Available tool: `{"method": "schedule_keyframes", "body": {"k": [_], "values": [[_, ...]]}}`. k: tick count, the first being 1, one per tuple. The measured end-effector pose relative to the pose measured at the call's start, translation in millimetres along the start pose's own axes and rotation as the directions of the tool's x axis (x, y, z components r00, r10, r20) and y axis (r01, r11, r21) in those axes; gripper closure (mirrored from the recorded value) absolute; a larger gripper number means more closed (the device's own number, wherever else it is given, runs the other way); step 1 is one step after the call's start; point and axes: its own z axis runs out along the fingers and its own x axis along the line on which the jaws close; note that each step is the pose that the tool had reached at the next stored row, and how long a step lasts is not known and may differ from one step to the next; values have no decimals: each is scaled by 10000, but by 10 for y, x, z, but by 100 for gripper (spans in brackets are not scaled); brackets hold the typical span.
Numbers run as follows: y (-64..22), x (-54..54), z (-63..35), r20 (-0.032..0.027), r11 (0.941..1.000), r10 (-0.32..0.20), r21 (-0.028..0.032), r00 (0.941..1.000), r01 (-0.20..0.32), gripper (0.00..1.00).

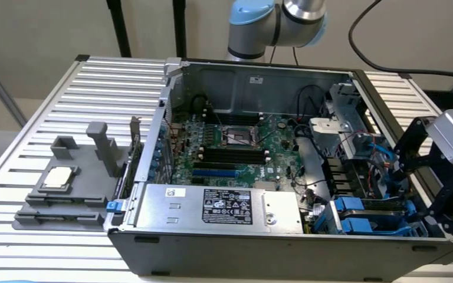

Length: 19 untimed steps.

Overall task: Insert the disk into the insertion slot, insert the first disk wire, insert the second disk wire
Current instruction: 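Insert the first disk wire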

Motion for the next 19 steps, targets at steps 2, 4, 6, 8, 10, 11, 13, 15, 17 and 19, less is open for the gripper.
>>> {"method": "schedule_keyframes", "body": {"k": [2, 4, 6, 8, 10, 11, 13, 15, 17, 19], "values": [[-4, 1, 4, 13, 9999, -123, 3, 9999, 123, 39], [-8, 3, 8, 9, 9996, -271, 0, 9996, 271, 39], [-10, 4, 14, -1, 9990, -441, -10, 9990, 441, 39], [-12, 5, 17, -12, 9981, -612, -7, 9981, 612, 39], [-15, 6, 19, -19, 9971, -767, 11, 9971, 767, 41], [-16, 6, 20, -23, 9964, -845, 24, 9964, 845, 41], [-19, 6, 21, -30, 9950, -993, 49, 9951, 993, 48], [-19, 7, 23, -39, 9932, -1157, 78, 9933, 1157, 55], [-20, 7, 27, -50, 9909, -1343, 107, 9909, 1343, 55], [-20, 8, 31, -60, 9878, -1549, 125, 9879, 1550, 55]]}}
